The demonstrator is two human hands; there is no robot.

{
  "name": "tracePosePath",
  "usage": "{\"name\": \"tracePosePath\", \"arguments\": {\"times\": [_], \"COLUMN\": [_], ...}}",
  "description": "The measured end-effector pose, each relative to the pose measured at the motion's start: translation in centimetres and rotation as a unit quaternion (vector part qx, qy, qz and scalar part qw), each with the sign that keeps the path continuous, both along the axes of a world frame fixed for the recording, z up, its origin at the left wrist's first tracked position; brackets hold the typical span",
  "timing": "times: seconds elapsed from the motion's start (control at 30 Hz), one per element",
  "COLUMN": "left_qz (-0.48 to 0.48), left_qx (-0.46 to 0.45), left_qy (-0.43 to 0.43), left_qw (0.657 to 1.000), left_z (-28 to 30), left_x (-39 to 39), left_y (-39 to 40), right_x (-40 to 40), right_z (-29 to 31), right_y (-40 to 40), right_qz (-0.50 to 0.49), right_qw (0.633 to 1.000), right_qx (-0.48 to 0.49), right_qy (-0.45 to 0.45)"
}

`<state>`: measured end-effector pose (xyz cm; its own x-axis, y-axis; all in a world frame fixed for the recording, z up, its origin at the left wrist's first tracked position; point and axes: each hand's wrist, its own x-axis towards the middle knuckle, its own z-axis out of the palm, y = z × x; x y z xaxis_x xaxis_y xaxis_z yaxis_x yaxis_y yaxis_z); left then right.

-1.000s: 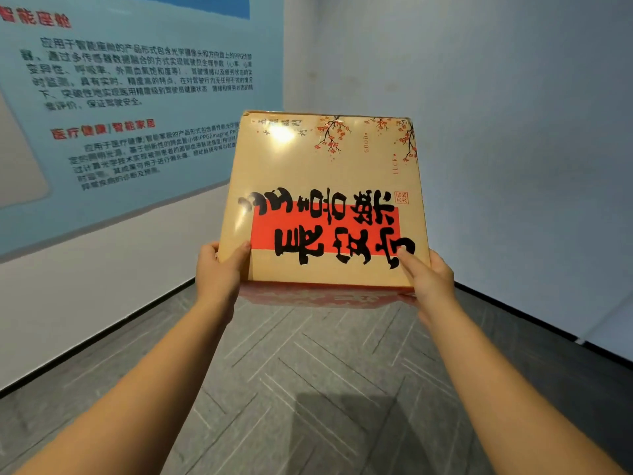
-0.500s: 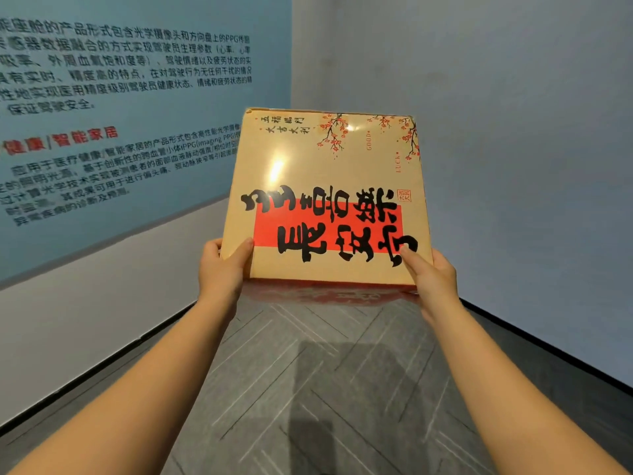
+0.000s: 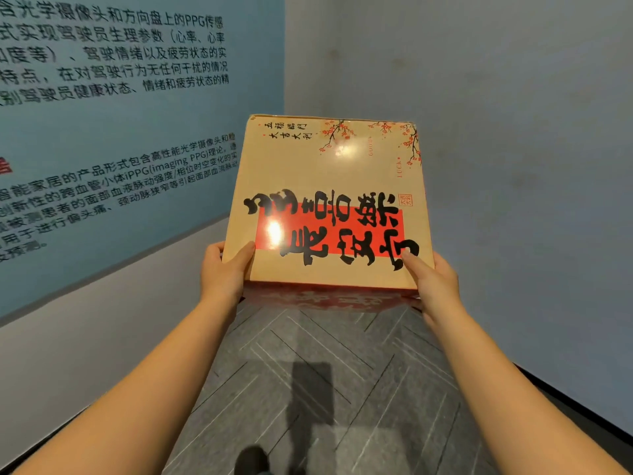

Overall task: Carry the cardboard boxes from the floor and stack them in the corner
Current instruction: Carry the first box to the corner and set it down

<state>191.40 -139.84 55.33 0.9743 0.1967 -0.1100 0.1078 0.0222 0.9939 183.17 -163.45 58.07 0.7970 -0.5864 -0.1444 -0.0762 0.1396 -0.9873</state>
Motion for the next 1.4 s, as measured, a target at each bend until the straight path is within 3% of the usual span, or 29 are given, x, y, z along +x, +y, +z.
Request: {"name": "tracePosePath", "arguments": {"times": [0.37, 0.83, 1.17, 1.4], "left_qz": [-0.062, -0.118, -0.168, -0.188], "left_qx": [0.027, 0.069, 0.124, 0.126], "left_qy": [0.038, 0.118, 0.193, 0.218], "left_qw": [0.997, 0.984, 0.959, 0.95], "left_z": [-3.7, -14.5, -30.3, -47.0], "left_x": [28.4, 52.5, 67.9, 74.0], "left_y": [-3.8, -11.5, -17.4, -18.3], "right_x": [26.4, 48.7, 62.0, 66.8], "right_z": [-4.6, -16.6, -32.9, -49.6], "right_y": [-3.0, -10.0, -14.7, -14.1], "right_qz": [-0.064, -0.102, -0.148, -0.178], "right_qw": [0.996, 0.985, 0.968, 0.96], "right_qx": [0.015, 0.021, 0.082, 0.086], "right_qy": [0.052, 0.138, 0.183, 0.199]}}
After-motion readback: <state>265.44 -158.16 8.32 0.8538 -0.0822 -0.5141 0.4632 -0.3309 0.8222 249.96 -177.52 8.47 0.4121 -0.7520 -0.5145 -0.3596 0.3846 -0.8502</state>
